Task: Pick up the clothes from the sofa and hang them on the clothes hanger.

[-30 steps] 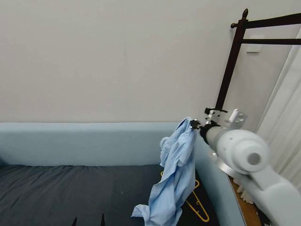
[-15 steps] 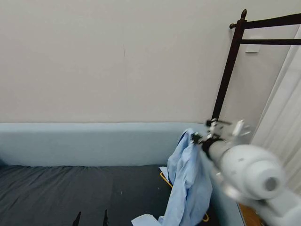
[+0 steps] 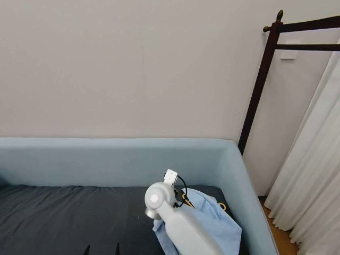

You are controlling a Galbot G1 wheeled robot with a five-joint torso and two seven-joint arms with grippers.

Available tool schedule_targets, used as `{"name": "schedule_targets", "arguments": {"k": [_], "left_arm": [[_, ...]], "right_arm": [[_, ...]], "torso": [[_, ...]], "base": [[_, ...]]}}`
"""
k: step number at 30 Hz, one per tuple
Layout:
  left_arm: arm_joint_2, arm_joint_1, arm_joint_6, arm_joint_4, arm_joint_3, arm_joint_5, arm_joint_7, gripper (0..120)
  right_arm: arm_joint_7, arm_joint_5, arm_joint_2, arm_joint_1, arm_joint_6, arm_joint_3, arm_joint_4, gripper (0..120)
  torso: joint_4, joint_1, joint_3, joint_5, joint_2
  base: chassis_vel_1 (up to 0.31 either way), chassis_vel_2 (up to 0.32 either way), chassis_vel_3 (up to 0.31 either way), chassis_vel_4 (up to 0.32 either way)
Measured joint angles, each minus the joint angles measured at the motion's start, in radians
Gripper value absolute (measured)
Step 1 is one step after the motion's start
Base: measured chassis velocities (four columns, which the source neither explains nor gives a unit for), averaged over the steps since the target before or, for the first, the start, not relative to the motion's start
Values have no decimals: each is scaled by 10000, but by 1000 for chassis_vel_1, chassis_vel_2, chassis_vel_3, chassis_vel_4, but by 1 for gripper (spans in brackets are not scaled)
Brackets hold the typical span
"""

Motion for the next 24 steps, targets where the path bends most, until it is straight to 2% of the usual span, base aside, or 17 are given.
{"name": "schedule_targets", "arguments": {"k": [2,8,13,14,16,19,20,24], "left_arm": [[-58,-124,-7,301,72,48,0,100],[-14,-726,44,1277,237,539,-24,100],[629,-2250,-12,2908,599,2068,54,100],[629,-2250,-12,2908,599,2068,54,100],[833,-2771,-69,3442,852,2147,82,100],[1226,-3382,-180,4253,1390,1650,341,100],[1226,-3382,-180,4253,1390,1650,341,100],[1533,-3852,-340,5086,1903,978,663,100]], "right_arm": [[-560,-237,-37,-138,182,-91,-241,0],[-957,-313,-99,-371,168,-171,-121,0],[-1120,-40,-145,-544,-219,-299,475,0],[-1120,-40,-145,-544,-219,-299,475,0],[-1217,-92,-155,-588,-253,-377,597,7],[-1230,-198,-173,-649,-330,-448,899,22],[-1230,-198,-173,-649,-330,-448,899,22],[-910,-199,-186,-661,-532,-666,1411,38]], "torso": [[0,0,-2,1,1],[2,-1,-2,0,1],[0,0,-2,2,1],[0,0,-2,2,1],[0,0,-2,0,0],[0,0,-1,0,0],[0,0,-1,0,0],[3,-1,-1,1,0]], "base": [[0,0,0,0],[0,0,0,0],[0,0,0,0],[0,0,0,0],[0,0,0,0],[0,0,0,0],[0,0,0,0],[0,0,0,0]]}}
